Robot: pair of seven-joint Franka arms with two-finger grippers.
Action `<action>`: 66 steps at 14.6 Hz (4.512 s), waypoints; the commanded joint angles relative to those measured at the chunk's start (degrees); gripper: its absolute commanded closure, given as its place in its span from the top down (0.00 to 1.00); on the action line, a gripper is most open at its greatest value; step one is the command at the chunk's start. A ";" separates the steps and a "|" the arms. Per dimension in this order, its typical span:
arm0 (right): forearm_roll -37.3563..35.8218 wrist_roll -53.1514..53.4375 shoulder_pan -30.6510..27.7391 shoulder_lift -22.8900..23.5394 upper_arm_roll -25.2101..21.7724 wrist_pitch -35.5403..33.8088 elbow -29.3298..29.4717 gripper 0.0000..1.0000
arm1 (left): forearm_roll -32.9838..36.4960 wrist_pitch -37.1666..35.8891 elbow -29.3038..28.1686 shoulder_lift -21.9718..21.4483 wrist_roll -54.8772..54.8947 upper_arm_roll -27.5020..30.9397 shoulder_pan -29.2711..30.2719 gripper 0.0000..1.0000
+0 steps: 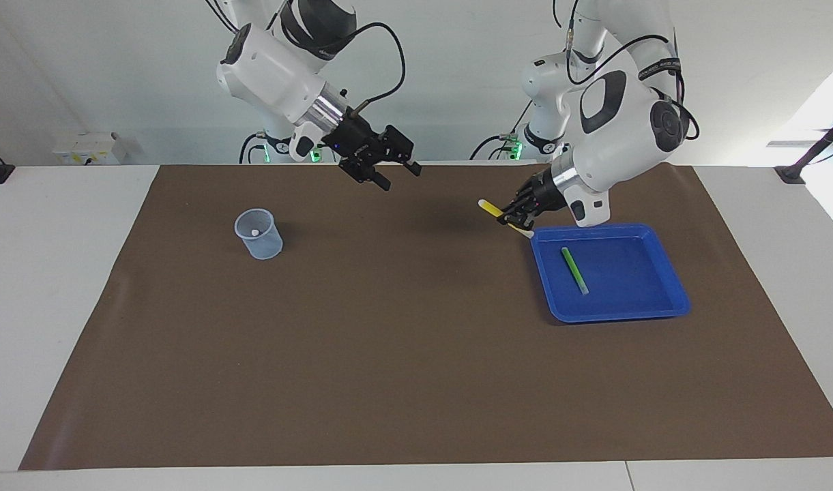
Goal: Transfer and insert pens with both arms
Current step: 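Lift the yellow pen toward the right gripper with the left gripper, then grasp the yellow pen with the right gripper, open the left gripper, then carry the yellow pen to the cup with the right gripper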
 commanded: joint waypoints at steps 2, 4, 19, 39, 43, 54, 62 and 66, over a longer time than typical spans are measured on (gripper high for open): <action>1.28 0.63 1.37 -0.05 0.90 6.23 -2.07 0.88 | -12.15 2.48 -4.41 -3.06 -5.85 -0.47 0.22 0.00; 1.28 1.51 4.27 1.18 1.08 10.37 -2.33 0.87 | -17.70 4.41 -7.14 -4.81 -6.03 -0.56 0.14 0.00; 1.28 2.48 6.04 2.51 1.26 14.52 -1.98 0.43 | -25.19 12.95 -10.93 -6.14 -8.93 -0.56 -3.82 0.00; 1.19 2.31 4.11 2.68 1.08 13.73 -1.98 0.00 | -25.19 15.22 -10.40 -6.14 -8.93 -0.47 -3.91 1.00; -5.80 -0.06 -1.15 0.67 0.73 2.34 -1.37 0.00 | -24.75 15.41 -10.49 -7.37 -8.75 -0.39 -3.65 1.00; -41.59 -41.09 -22.78 -0.04 0.64 -28.11 6.72 0.00 | 3.46 6.55 -9.44 -6.93 13.94 -0.03 2.32 1.00; -42.22 -46.12 -26.92 -0.39 0.64 -25.92 -0.39 0.00 | 23.55 6.52 -11.71 -5.27 53.59 -0.03 5.85 1.00; -42.22 -45.95 -26.83 -0.74 0.64 -25.12 -1.71 0.00 | 31.13 14.41 -17.24 -3.59 67.26 -0.03 8.22 1.00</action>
